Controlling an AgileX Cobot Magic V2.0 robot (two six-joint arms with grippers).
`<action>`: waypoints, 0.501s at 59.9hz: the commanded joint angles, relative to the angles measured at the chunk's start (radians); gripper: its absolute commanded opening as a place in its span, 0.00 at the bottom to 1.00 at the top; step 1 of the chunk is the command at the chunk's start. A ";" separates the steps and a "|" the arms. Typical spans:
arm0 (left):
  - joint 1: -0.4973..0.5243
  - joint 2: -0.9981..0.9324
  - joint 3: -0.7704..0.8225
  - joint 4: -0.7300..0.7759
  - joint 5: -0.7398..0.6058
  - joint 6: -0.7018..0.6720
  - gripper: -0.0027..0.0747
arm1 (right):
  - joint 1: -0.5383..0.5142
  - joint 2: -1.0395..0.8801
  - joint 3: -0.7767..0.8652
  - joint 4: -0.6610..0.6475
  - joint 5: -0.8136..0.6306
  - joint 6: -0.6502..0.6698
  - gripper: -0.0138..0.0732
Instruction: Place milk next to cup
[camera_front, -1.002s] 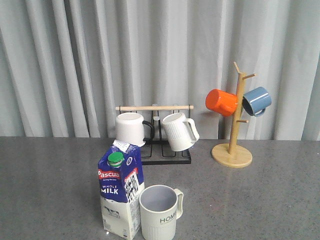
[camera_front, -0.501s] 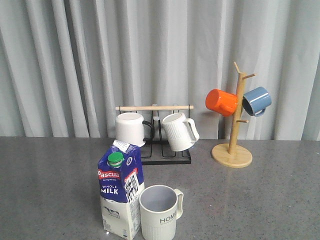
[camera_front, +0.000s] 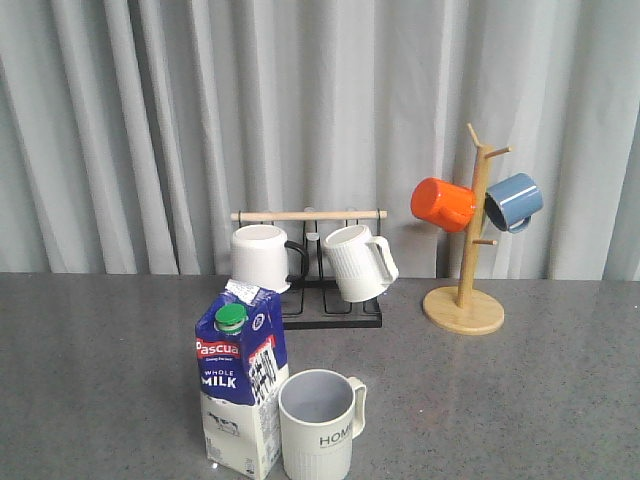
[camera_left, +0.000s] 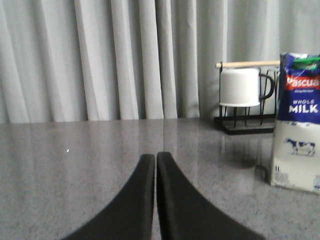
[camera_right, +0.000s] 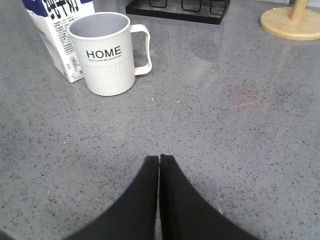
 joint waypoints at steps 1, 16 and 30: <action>0.005 -0.014 0.022 -0.001 -0.024 0.000 0.03 | -0.001 0.001 -0.030 0.007 -0.060 0.003 0.15; 0.005 -0.014 0.022 -0.001 -0.002 0.000 0.03 | -0.001 0.001 -0.030 0.007 -0.059 0.003 0.15; 0.005 -0.014 0.022 -0.001 -0.002 0.000 0.03 | -0.001 0.001 -0.030 0.007 -0.059 0.003 0.15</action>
